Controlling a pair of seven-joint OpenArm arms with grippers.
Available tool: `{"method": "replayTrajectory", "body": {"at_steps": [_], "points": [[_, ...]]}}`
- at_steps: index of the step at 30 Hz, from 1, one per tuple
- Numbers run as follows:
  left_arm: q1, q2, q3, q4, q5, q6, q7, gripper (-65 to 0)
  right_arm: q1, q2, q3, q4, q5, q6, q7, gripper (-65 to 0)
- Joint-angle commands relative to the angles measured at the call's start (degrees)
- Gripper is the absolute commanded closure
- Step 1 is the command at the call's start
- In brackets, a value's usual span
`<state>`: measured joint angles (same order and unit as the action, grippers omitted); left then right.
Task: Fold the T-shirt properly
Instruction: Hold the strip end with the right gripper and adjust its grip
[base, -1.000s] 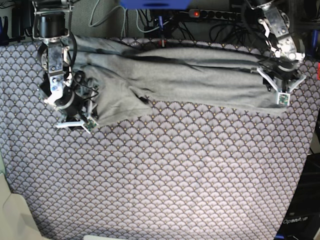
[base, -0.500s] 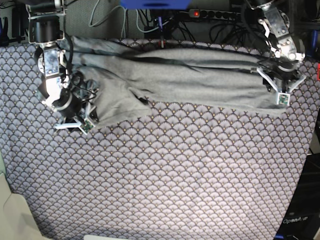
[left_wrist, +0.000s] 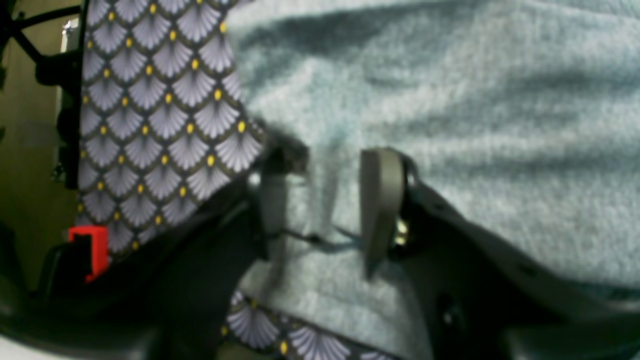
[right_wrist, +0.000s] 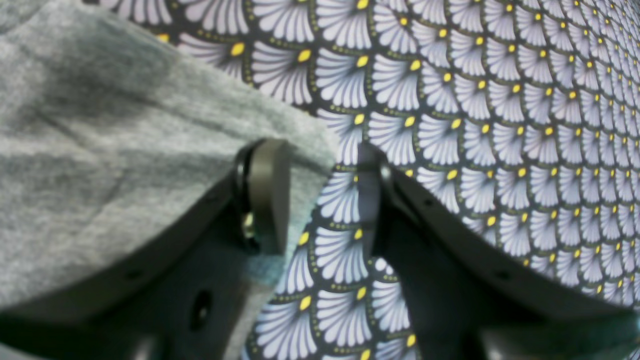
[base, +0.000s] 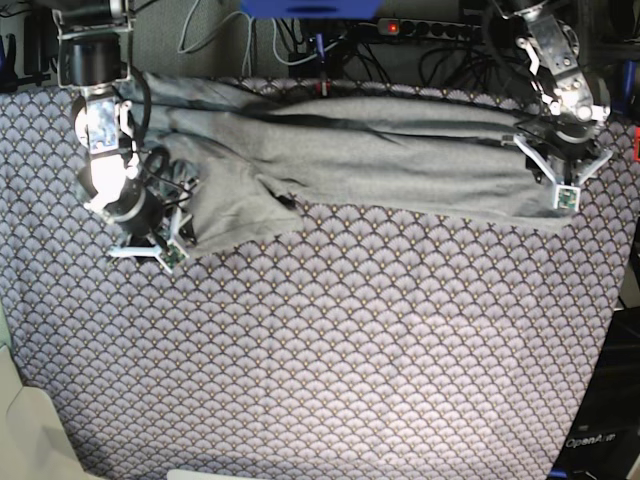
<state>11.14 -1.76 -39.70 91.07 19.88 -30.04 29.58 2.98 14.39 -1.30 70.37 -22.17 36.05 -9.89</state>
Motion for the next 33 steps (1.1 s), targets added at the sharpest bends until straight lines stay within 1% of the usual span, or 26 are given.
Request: {"method": "replayTrajectory", "body": {"at_steps": [1,4,6,8,20,22,23,27,28,33], "points": [[-0.28,-0.57,-0.17,0.93,-0.41,0.37,-1.23,-25.2,-3.20,-0.19,-0.59,-2.46,-6.88,3.95,-13.80,-24.5],[-0.02,-0.57,-0.25,1.37,-0.41,0.37,-1.23,-25.2,-3.99,-0.81,-0.41,-2.37,-2.75,3.95,-13.71,-24.5],[0.07,-0.57,-0.43,1.37,-0.41,0.37,-1.23,-25.2,-3.99,-0.90,-0.33,-2.37,1.21,3.95,-14.15,-24.5],[0.07,-0.48,-2.19,1.37,-0.41,0.37,-1.23,-25.2,-4.08,-0.72,-0.33,-2.37,4.02,3.95,-14.33,-24.5],[-0.10,-0.48,-2.98,1.28,-0.41,0.37,-1.23,-25.2,-4.61,-1.07,-0.68,-2.46,4.64,3.95,-14.33,-23.1],[-0.10,-0.48,-2.89,1.28,-0.41,0.37,-1.23,-25.2,-4.52,-1.07,-0.68,-2.46,4.64,3.95,-14.33,-19.6],[-0.19,-0.48,-2.89,1.28,-0.41,0.37,-1.23,-25.2,-4.43,-1.07,-0.68,-2.46,4.64,3.95,-14.33,-16.7],[-0.19,-0.48,-2.89,1.28,-0.41,0.37,-1.23,-25.2,-3.99,-1.07,-0.68,-2.46,4.64,3.95,-14.33,-1.3],[-0.19,-0.48,-2.89,1.28,-0.41,0.37,-1.23,-25.2,-3.99,-1.07,-0.68,-2.46,4.64,3.95,-14.24,0.0],[-0.19,-0.48,-2.89,1.37,-0.41,0.37,-1.23,-25.2,-3.12,-0.81,-0.50,-1.93,4.55,3.95,-13.80,0.0]]}}
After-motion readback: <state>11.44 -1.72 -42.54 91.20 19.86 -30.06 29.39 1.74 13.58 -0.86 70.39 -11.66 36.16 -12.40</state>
